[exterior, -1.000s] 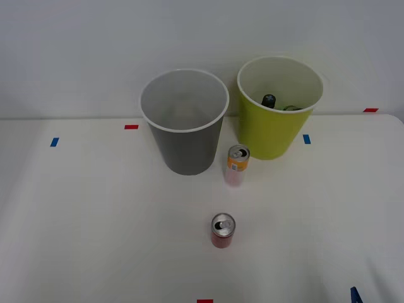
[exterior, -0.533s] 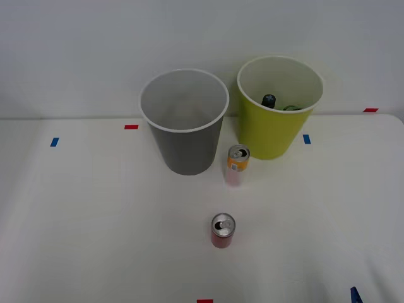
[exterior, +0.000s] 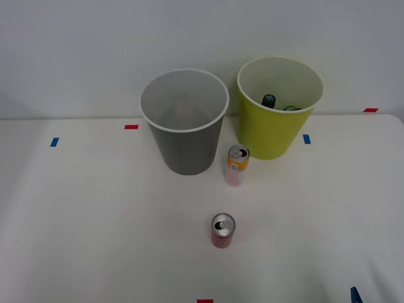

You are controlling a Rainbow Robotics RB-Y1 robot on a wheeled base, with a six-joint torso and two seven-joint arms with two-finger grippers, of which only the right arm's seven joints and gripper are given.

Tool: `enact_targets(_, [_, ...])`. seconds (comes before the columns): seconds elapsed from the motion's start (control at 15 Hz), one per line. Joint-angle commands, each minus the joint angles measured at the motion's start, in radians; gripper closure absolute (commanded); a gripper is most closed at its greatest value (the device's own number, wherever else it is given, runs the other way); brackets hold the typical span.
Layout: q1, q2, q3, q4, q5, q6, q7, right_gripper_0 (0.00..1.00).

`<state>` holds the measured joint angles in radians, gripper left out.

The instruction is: Put cans in the gray bin, plastic bottles in the light green bin

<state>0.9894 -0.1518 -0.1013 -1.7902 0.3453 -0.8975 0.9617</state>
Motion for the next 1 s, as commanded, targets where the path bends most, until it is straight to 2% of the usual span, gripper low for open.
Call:
enact_targets(0.07, [0.0,0.0,0.0,0.0,0.0,0.0,0.0,0.0])
enact_targets(1.0, [0.0,0.0,0.0,0.0,0.0,0.0,0.0,0.0])
